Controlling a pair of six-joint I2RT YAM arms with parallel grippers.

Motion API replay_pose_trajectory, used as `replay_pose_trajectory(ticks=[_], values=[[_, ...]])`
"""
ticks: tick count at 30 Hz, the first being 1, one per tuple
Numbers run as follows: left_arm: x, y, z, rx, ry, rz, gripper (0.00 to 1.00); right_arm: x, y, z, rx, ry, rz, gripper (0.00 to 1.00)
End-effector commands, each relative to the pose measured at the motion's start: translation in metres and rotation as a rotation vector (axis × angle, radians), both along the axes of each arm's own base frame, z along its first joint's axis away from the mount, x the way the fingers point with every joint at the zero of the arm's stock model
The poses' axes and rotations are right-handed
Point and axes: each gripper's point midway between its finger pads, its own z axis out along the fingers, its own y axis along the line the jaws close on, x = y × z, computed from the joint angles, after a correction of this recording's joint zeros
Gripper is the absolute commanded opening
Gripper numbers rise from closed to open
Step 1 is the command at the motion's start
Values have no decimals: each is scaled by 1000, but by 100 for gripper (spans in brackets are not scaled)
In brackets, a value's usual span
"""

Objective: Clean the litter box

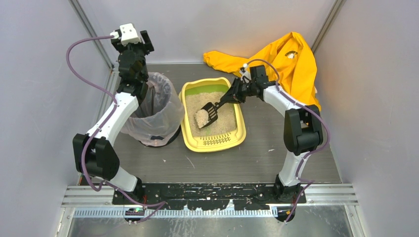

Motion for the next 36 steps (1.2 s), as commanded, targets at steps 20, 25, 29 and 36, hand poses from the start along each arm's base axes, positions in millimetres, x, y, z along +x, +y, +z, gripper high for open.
replay_pose_trajectory(ticks=[20, 25, 29, 36], values=[[-9, 0, 32, -14, -103, -4, 74, 8, -39, 71, 129, -129, -24, 1], [-7, 0, 30, -13, -98, -5, 74, 10, -46, 78, 253, -136, -34, 1], [-7, 2, 32, -9, -100, 8, 74, 10, -44, 76, 322, -135, -9, 1], [2, 6, 36, -89, -108, 36, 72, 18, -40, 90, 456, -137, 12, 1]])
